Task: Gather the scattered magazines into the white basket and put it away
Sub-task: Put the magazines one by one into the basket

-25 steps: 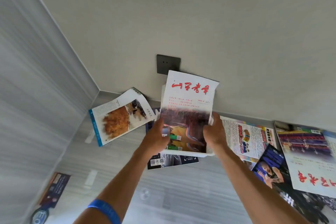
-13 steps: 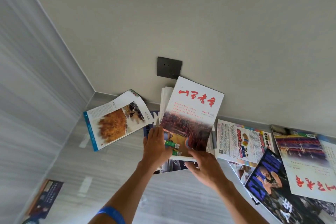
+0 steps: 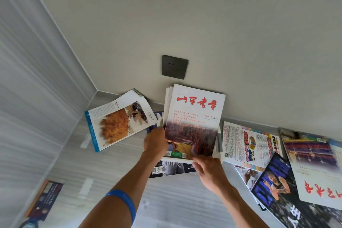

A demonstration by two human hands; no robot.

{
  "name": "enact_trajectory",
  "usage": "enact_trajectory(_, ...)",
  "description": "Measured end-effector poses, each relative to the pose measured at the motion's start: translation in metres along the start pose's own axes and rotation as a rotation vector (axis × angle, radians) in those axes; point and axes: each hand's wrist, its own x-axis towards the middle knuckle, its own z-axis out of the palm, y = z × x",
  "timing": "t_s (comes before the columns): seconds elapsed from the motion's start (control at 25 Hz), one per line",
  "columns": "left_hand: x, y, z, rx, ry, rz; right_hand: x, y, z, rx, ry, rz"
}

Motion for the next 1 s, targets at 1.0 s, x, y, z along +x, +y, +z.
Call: enact_trajectory(1.0,-0.126,-0.152,0.049,0.409,-0.072,-0.061,-0.026,-0.023,0.011,-0.175,0.232,-0.141)
